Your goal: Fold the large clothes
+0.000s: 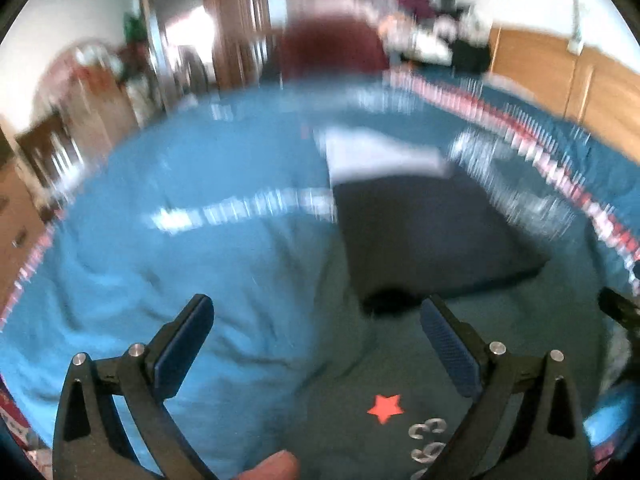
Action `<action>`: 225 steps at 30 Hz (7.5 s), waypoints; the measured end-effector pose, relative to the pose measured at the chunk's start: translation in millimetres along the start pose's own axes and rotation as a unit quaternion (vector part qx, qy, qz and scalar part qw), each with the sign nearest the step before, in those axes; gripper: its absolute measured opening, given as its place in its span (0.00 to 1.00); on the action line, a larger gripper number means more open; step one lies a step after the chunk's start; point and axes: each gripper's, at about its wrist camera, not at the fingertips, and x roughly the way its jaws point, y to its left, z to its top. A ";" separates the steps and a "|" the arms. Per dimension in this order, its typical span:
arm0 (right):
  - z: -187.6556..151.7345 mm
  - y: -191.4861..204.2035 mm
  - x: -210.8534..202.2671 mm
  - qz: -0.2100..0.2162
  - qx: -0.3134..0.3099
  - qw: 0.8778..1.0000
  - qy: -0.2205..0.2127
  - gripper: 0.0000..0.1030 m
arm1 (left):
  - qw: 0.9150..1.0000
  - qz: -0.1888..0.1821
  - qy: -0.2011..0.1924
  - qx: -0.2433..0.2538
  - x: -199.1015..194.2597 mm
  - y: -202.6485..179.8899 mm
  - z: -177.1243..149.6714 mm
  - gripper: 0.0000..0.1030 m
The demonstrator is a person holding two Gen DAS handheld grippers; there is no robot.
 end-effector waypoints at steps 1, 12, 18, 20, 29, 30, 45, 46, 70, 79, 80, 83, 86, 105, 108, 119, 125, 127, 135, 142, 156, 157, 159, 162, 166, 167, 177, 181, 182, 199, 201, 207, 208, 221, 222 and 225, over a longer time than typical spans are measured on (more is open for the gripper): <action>6.2 -0.5 -15.2 -0.003 0.003 1.000 -0.016 1.00 | 1.000 0.002 -0.022 -0.002 -21.7 1.3 6.0 1.00; 26.5 11.1 -121.9 -0.024 -0.001 0.994 -0.104 1.00 | 0.998 0.008 -0.068 -0.010 -132.1 -3.3 20.5 1.00; 23.7 9.6 -130.3 -0.032 0.005 0.995 -0.099 1.00 | 0.997 0.022 -0.069 0.019 -150.1 -17.4 18.1 1.00; 22.0 11.2 -130.9 -0.037 0.004 0.995 -0.096 1.00 | 0.998 0.020 -0.062 0.023 -151.6 -18.7 15.9 1.00; 17.3 18.9 -132.0 -0.036 0.002 0.995 -0.088 1.00 | 0.999 0.023 -0.045 0.019 -145.8 -18.1 9.7 1.00; 16.3 19.7 -131.1 -0.034 0.004 0.996 -0.085 1.00 | 0.999 0.023 -0.044 0.019 -144.5 -17.8 9.2 1.00; 13.6 14.4 -120.2 -0.019 0.015 0.998 -0.056 1.00 | 0.997 0.055 -0.037 0.035 -137.6 -23.3 5.0 1.00; 13.2 13.0 -120.3 -0.017 0.018 0.998 -0.055 1.00 | 0.997 0.055 -0.036 0.037 -137.2 -24.1 4.1 1.00; -6.9 10.2 -105.2 -0.018 0.009 0.999 -0.026 1.00 | 0.997 0.055 -0.004 0.059 -115.6 -34.8 -9.4 1.00; -5.6 11.9 -106.7 -0.016 0.004 0.999 -0.031 1.00 | 0.996 0.061 -0.007 0.063 -114.9 -33.3 -10.2 1.00; -5.4 12.1 -107.2 -0.015 0.004 0.999 -0.032 1.00 | 0.996 0.061 -0.007 0.063 -115.3 -33.2 -10.3 1.00; -5.1 13.1 -108.6 -0.015 0.002 0.999 -0.033 1.00 | 0.996 0.063 -0.008 0.064 -115.9 -32.7 -10.9 1.00; -5.0 14.6 -109.7 -0.013 0.001 0.999 -0.035 1.00 | 0.996 0.064 -0.008 0.063 -116.5 -32.2 -10.5 1.00; 2.6 22.6 -115.8 -0.002 -0.002 0.999 -0.038 1.00 | 0.996 0.068 -0.007 0.054 -116.7 -24.1 -10.6 1.00; 5.1 24.8 -119.2 -0.002 -0.006 0.999 -0.047 1.00 | 0.998 0.050 0.003 0.038 -118.0 -17.7 -8.2 1.00; 10.1 36.2 -122.5 -0.002 -0.021 0.998 -0.058 1.00 | 0.998 0.053 0.018 0.024 -115.8 -6.6 -8.5 1.00; 8.7 39.5 -122.6 -0.004 -0.025 0.998 -0.057 1.00 | 0.998 0.051 0.019 0.023 -115.6 -4.6 -8.9 1.00; 8.4 39.3 -122.5 -0.004 -0.025 0.998 -0.057 1.00 | 0.998 0.050 0.021 0.023 -114.7 -3.6 -9.7 1.00; 6.9 40.7 -122.8 -0.005 -0.027 0.998 -0.054 1.00 | 0.998 0.049 0.029 0.017 -110.1 0.1 -11.3 1.00; 8.0 39.9 -120.4 -0.005 -0.026 0.998 -0.052 1.00 | 0.998 0.047 0.035 0.010 -108.2 2.9 -12.9 1.00; 6.8 37.4 -118.0 -0.007 -0.025 0.998 -0.048 1.00 | 0.998 0.045 0.040 0.013 -106.4 1.7 -15.2 1.00; 6.9 37.5 -118.2 -0.007 -0.025 0.999 -0.048 1.00 | 0.998 0.045 0.040 0.013 -106.4 1.7 -15.2 1.00; 7.2 36.6 -118.4 -0.007 -0.025 0.998 -0.048 1.00 | 0.998 0.045 0.040 0.014 -106.0 1.7 -15.1 1.00; 7.3 35.5 -118.2 -0.008 -0.024 0.998 -0.049 1.00 | 0.998 0.045 0.040 0.015 -105.9 1.8 -15.1 1.00; 8.0 33.5 -118.5 -0.009 -0.024 0.998 -0.050 1.00 | 0.998 0.044 0.039 0.018 -105.8 1.1 -13.5 1.00; 8.3 34.2 -118.2 -0.009 -0.024 0.998 -0.050 1.00 | 0.998 0.044 0.039 0.018 -105.8 0.6 -13.2 1.00; 10.2 33.2 -120.7 -0.013 -0.022 0.998 -0.049 1.00 | 0.998 0.039 0.041 0.021 -104.0 -0.9 -13.2 1.00; 10.8 32.6 -120.5 -0.012 -0.021 0.998 -0.050 1.00 | 0.998 0.039 0.037 0.021 -105.5 -1.1 -9.8 1.00; 10.7 32.8 -119.9 -0.013 -0.021 0.998 -0.050 1.00 | 0.998 0.040 0.035 0.021 -106.2 -1.3 -8.9 1.00; 11.4 31.2 -121.8 -0.014 -0.016 0.999 -0.050 1.00 | 0.998 0.040 0.030 0.029 -108.7 -11.1 -5.5 1.00; 10.6 31.0 -122.2 -0.015 -0.015 0.999 -0.049 1.00 | 0.998 0.040 0.027 0.028 -109.7 -11.7 -3.4 1.00; 10.3 31.1 -122.7 -0.014 -0.014 0.999 -0.049 1.00 | 0.999 0.041 0.019 0.025 -111.7 -12.0 4.2 1.00; 10.0 30.8 -122.4 -0.014 -0.014 0.999 -0.048 1.00 | 0.999 0.042 0.019 0.025 -111.5 -12.5 5.0 1.00; 8.6 35.0 -118.6 -0.014 -0.013 0.999 -0.050 1.00 | 0.999 0.041 0.011 0.030 -112.8 -16.6 10.9 1.00; 8.6 34.9 -118.8 -0.014 -0.013 0.999 -0.050 1.00 | 0.999 0.042 0.010 0.030 -113.2 -16.7 11.6 1.00; 8.9 34.9 -118.7 -0.013 -0.013 0.999 -0.051 1.00 | 0.999 0.042 0.010 0.030 -112.8 -16.8 12.2 1.00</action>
